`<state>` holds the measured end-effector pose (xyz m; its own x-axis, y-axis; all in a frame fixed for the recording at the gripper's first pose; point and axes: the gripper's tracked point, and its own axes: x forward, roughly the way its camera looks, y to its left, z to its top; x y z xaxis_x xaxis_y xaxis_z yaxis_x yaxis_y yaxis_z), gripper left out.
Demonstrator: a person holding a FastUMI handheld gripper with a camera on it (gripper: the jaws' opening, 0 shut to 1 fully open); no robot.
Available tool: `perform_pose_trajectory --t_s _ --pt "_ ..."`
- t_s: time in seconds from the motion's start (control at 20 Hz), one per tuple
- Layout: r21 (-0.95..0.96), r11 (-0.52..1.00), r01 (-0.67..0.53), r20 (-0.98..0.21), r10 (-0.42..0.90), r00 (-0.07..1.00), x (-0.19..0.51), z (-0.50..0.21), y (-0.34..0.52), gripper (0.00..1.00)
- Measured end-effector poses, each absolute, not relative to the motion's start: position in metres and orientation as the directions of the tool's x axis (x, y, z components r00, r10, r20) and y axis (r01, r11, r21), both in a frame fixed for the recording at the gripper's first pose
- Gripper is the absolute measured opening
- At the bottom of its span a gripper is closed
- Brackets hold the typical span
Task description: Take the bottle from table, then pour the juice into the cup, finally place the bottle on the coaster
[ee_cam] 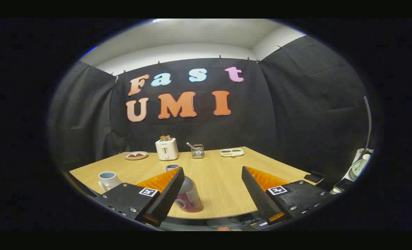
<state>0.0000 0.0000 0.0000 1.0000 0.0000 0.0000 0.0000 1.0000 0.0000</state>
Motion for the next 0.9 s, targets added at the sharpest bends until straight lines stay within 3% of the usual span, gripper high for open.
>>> perform_pose_trajectory --t_s 0.35,0.9 --pt "-0.022 0.999 -0.03 0.061 0.031 0.998 -0.014 0.022 0.01 0.99" --pt "-0.015 0.998 -0.064 0.037 0.065 0.997 -0.005 0.012 0.01 0.99"
